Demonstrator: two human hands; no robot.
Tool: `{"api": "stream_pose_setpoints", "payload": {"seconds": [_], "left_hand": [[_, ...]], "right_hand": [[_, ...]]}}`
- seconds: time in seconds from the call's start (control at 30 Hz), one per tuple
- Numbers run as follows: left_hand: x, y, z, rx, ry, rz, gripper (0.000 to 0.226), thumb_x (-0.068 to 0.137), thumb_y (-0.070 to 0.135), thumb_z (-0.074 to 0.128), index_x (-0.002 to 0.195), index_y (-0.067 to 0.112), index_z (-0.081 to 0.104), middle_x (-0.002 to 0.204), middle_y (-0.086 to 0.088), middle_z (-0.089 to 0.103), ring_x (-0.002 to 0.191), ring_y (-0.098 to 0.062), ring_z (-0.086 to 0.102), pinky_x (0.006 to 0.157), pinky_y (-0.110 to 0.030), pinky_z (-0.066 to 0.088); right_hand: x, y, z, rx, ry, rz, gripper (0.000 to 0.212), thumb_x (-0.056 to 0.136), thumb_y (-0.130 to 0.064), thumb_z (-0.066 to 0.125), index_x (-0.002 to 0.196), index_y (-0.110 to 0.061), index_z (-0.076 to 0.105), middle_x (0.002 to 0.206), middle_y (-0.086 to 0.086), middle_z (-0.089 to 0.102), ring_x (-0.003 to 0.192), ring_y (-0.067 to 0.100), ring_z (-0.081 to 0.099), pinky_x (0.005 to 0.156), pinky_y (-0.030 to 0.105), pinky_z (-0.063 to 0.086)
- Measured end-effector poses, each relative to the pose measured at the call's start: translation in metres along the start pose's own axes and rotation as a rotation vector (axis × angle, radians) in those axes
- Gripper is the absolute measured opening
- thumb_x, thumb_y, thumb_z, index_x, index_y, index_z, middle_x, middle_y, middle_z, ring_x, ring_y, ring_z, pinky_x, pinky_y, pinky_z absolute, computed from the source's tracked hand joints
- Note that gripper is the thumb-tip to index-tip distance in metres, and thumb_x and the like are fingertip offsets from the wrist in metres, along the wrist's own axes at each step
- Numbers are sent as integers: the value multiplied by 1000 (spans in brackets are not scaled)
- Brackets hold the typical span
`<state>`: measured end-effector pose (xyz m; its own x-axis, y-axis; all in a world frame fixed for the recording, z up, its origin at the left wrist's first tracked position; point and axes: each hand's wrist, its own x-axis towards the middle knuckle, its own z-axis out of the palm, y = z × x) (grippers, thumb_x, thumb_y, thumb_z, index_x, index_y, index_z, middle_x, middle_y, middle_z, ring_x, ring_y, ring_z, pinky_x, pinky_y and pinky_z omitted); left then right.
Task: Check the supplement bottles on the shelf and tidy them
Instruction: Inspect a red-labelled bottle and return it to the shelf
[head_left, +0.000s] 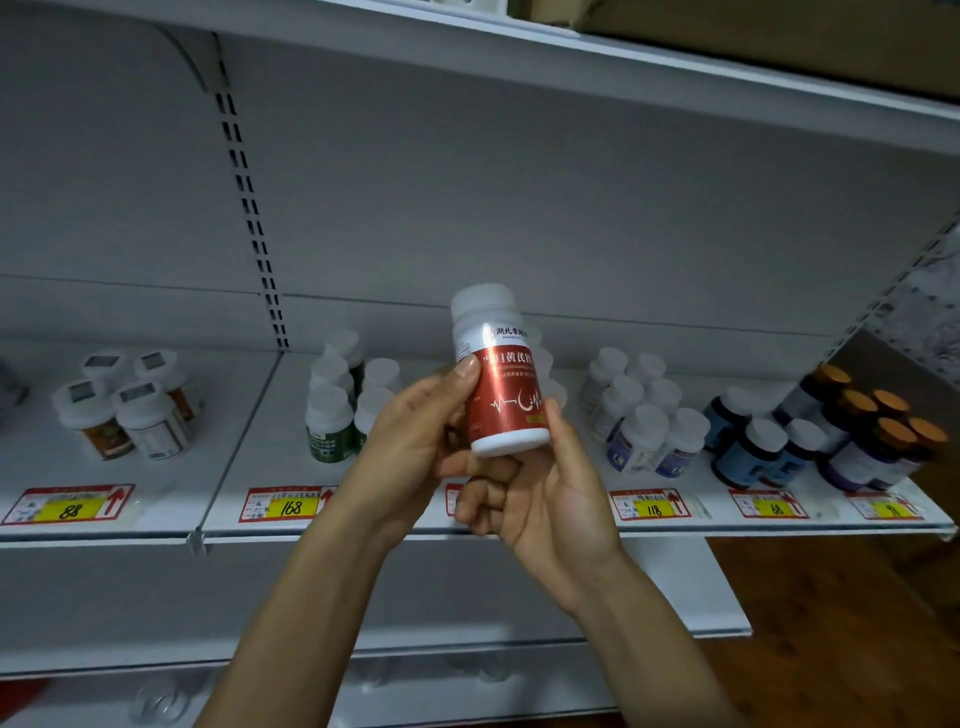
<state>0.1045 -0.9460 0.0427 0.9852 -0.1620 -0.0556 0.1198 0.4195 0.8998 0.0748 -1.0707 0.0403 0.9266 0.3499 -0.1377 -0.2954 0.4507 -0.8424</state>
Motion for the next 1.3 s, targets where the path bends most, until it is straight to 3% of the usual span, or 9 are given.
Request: {"api": "stream_pose_setpoints", "payload": {"seconds": [0.1,0.2,0.33,0.43,0.57,0.67,0.77,0.93,1.3], "left_hand": [[0,0,-3,12,16,141,42,69,31,79,105,13,64,96,-6,73,90,-25,66,73,-33,53],[0,2,-6,253,12,380,49,66,12,79,110,21,60,106,5,72,102,-10,67,81,-23,54],[4,-1,-12,481,15,579,50,73,10,76,117,24,57,118,7,65,115,-15,60,95,-33,50],[14,-4,-10,564,17,618,54,76,20,75,124,29,53,124,11,61,120,-13,56,101,-35,46],[31,-24,-6,624,224,514,54,80,25,72,128,24,46,123,12,54,119,-1,50,102,-17,38],[37,-54,-13,986,248,497,42,83,22,71,121,12,56,120,-1,57,106,-5,52,88,-13,37],[46,-80,-19,1288,110,474,58,82,22,70,136,14,51,147,-11,42,133,-28,41,104,-35,41],[53,-89,-19,1314,128,445,56,84,18,68,137,21,50,152,-5,36,108,-30,60,85,-34,52],[53,-77,-18,1463,152,448,62,82,24,69,140,26,47,151,-4,39,114,-29,58,76,-36,54]], "right_hand": [[4,-2,-6,-324,207,-48,47,95,-49,37,94,-13,68,82,16,72,62,22,66,48,25,47],[7,-15,-17,-638,362,-368,12,96,-27,55,104,-29,63,98,-8,72,91,10,68,67,17,53],[4,-49,-20,-912,88,-613,64,83,-32,71,136,-43,38,141,-14,48,124,4,51,95,21,48],[13,-69,-14,-1170,57,-676,58,83,-29,73,135,-34,47,129,-18,55,117,4,55,93,21,49],[49,-85,-18,-1139,280,-724,47,81,-27,76,124,-23,57,113,-15,58,101,5,59,79,14,50],[83,-87,-29,-1191,409,-622,45,78,-33,78,118,-22,58,107,-12,58,91,6,57,70,9,48],[106,-80,-40,-1267,414,-520,45,76,-41,77,113,-22,59,102,-11,59,91,10,59,78,26,53],[129,-74,-50,-1356,386,-435,51,77,-48,74,113,-16,57,108,-2,62,96,16,59,77,30,48],[164,-44,-63,-1978,303,-107,59,78,-59,63,115,-14,59,117,7,62,108,28,57,84,35,36]]}}
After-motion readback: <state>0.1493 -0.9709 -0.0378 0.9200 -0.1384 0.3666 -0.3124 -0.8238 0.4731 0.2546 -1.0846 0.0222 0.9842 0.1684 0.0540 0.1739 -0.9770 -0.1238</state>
